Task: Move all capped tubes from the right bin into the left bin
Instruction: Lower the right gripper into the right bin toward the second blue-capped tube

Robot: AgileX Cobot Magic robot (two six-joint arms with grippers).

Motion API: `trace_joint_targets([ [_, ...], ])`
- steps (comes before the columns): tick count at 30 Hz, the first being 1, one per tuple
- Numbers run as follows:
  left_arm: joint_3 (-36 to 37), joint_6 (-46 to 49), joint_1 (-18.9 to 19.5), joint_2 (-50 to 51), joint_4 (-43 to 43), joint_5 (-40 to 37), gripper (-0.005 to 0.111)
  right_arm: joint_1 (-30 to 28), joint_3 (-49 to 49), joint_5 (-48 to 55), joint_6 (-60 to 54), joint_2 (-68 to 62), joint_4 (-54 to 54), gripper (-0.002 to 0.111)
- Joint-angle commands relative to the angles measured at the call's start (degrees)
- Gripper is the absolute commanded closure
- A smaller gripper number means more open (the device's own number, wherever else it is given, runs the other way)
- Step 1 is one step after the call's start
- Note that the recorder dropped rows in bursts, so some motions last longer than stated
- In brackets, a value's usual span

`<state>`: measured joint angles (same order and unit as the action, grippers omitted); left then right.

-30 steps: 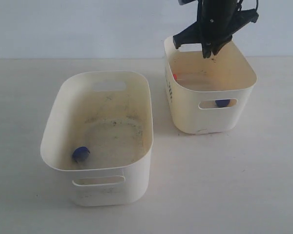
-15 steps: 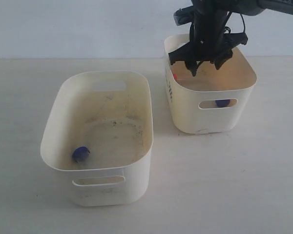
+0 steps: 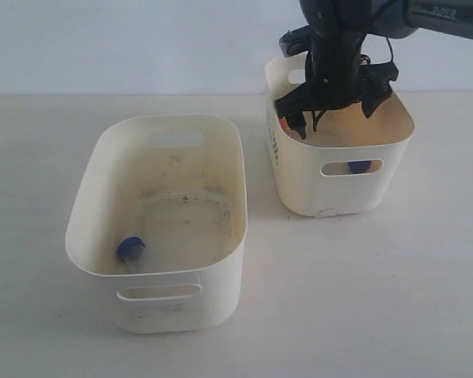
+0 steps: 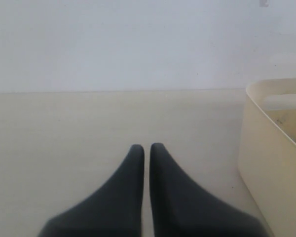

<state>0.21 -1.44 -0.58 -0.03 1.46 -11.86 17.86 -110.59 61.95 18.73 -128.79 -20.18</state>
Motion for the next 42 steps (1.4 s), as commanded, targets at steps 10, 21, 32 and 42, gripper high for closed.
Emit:
trace_joint_targets([
  [10,-0.21,-0.54,0.02,0.03,-0.36,0.26,0.102,-0.12,0.81,0.85,2.77,-2.97,-1.87,0.017],
  [21,-0.21,-0.54,0.02,0.03,-0.36,0.26,0.102,-0.12,0.81,2.97,4.01,-3.81,-2.61,0.033],
  [32,-0.21,-0.54,0.02,0.03,-0.36,0.26,0.102,-0.12,0.81,3.09,9.01,-3.81,-4.78,0.033],
  [42,-0.21,-0.54,0.02,0.03,-0.36,0.26,0.102,-0.12,0.81,4.14,11.07,-3.91,-5.80,0.033],
])
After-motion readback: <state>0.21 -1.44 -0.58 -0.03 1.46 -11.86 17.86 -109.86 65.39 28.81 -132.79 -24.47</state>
